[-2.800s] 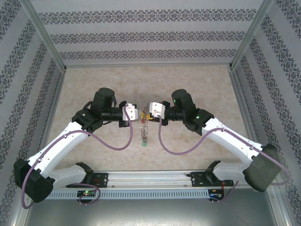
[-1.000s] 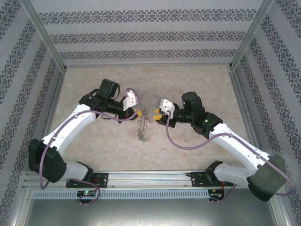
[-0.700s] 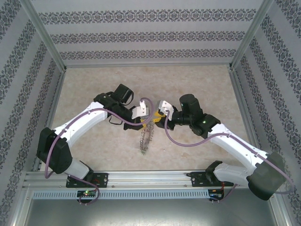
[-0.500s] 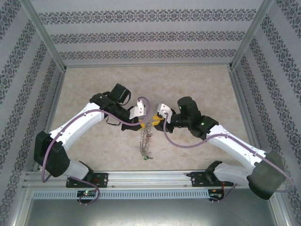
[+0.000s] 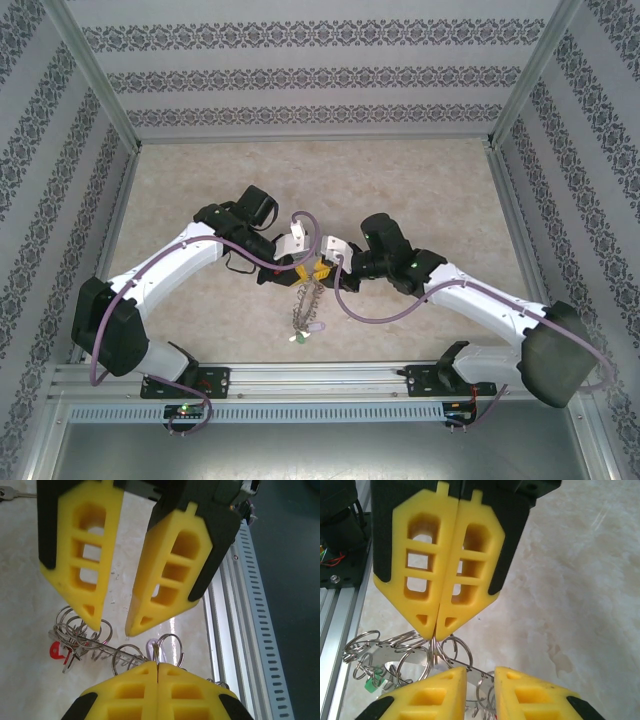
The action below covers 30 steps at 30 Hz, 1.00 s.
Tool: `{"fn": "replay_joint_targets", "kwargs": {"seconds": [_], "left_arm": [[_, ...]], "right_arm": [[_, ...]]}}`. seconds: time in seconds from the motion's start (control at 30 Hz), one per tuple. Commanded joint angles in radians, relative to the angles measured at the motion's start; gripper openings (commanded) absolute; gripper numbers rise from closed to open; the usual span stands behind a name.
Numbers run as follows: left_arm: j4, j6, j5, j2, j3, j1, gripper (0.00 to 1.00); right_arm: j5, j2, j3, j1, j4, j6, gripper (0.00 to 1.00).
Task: Put the keys on the keyring
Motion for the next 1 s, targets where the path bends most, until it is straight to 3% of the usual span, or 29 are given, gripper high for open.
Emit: {"fn": "replay_joint_targets", "kwargs": {"seconds": [0.0,0.67,0.97], "left_arm": [[0.046,0.015,0.046,-0.020,-0.012,0.009,0.00],[0.175,-0.046,0.006,-0.060,-0.068,0.010,0.00],[0.192,-0.039,-0.020,-0.072,-0.080,0.011,0.00]], "right_arm": [[-0.077,0.018,0.016,0.015,0.066,-0.017,0.22],[-0.093,0.042,-0.028,0.020,0.118,0.014,0.25],[-0.115,-0.020,-0.034,-0.036,0.093,0.017,0.26]]}}
